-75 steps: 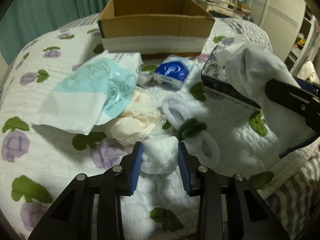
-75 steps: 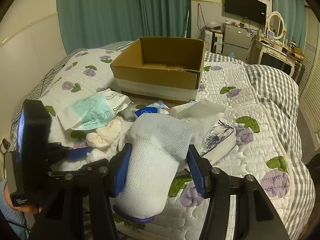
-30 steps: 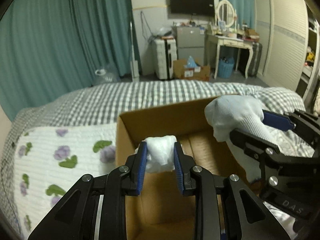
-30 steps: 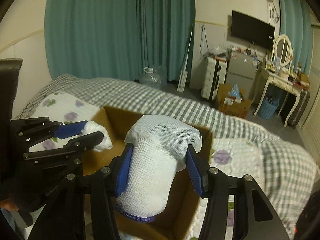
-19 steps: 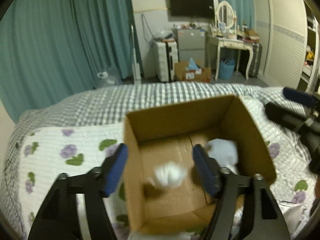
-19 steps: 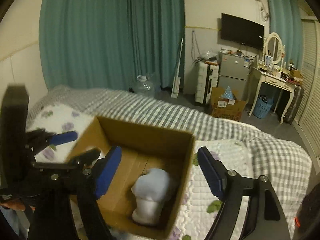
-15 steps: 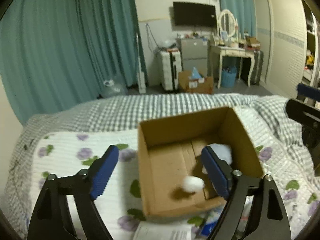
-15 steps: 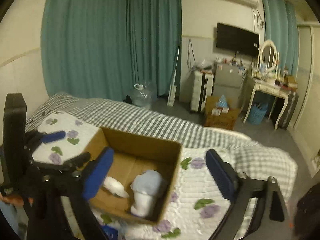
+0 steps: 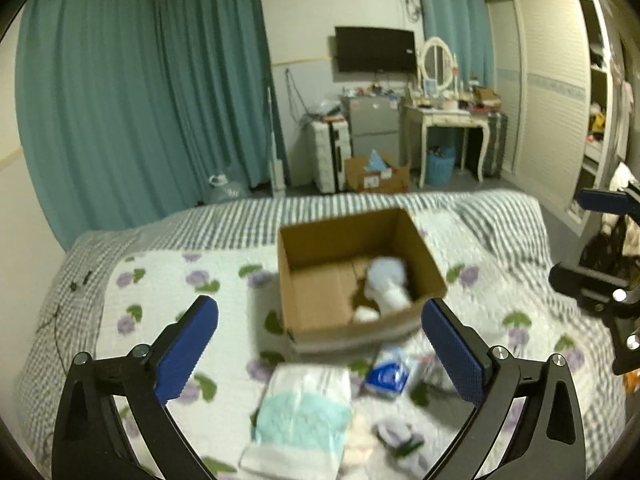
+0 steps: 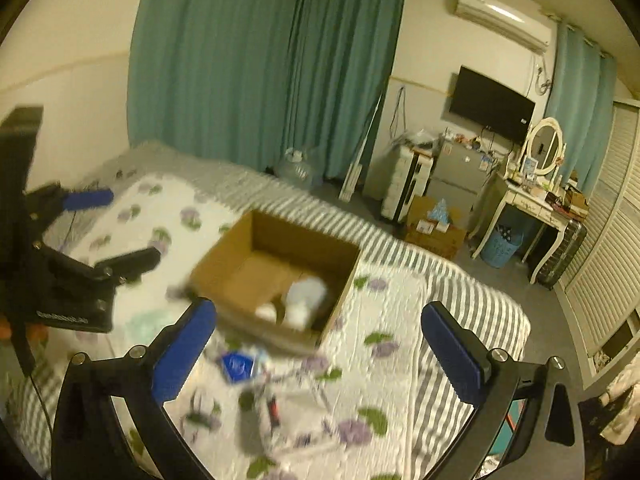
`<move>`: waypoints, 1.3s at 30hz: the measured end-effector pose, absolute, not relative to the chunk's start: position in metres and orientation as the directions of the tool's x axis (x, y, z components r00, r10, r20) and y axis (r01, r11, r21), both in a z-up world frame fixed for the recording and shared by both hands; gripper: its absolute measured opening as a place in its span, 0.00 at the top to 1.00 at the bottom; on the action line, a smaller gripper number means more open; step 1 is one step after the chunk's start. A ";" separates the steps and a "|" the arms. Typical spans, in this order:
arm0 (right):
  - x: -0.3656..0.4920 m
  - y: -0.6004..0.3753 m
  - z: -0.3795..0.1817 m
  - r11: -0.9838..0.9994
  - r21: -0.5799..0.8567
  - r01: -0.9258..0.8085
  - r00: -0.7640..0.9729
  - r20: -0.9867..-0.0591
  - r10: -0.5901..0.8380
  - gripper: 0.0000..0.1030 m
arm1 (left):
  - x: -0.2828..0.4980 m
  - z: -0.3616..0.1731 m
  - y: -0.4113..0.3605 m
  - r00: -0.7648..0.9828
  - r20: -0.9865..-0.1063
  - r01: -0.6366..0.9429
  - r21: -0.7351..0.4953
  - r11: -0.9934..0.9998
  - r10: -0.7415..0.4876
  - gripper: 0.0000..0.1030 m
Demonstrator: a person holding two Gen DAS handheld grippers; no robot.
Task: Organize soft objects
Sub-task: 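Grasp the teal diaper pack with the left gripper while the right grasps the floral tissue box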
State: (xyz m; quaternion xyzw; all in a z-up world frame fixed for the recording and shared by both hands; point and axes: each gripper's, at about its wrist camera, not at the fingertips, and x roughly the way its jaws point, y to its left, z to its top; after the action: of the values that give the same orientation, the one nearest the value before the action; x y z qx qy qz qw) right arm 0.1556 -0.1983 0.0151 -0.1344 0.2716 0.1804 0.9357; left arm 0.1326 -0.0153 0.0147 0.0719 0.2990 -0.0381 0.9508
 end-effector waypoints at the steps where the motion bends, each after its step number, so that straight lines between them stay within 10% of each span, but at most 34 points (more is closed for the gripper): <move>1: 0.152 -0.197 0.007 0.895 -0.156 -0.417 0.779 -0.570 0.263 0.00 | 0.130 0.008 -0.014 0.812 -0.583 0.126 0.121 0.985 -0.033 0.00; 27: 0.187 -0.182 -0.202 0.816 -0.195 -0.545 0.495 -0.860 0.125 0.04 | 0.169 -0.169 0.038 0.508 -0.861 0.088 0.042 0.995 -0.009 0.00; 39: 0.168 -0.192 -0.168 0.857 -0.179 -0.483 0.582 -0.797 0.162 0.19 | 0.153 -0.152 0.040 0.558 -0.829 0.087 0.008 0.996 -0.043 0.67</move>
State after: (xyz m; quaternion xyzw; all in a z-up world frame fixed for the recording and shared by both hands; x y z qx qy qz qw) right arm 0.1682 -0.1923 -0.1682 -0.1924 0.4176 0.1858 0.8684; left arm 0.1527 0.0403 -0.1525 0.0238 0.4685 -0.0367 0.8824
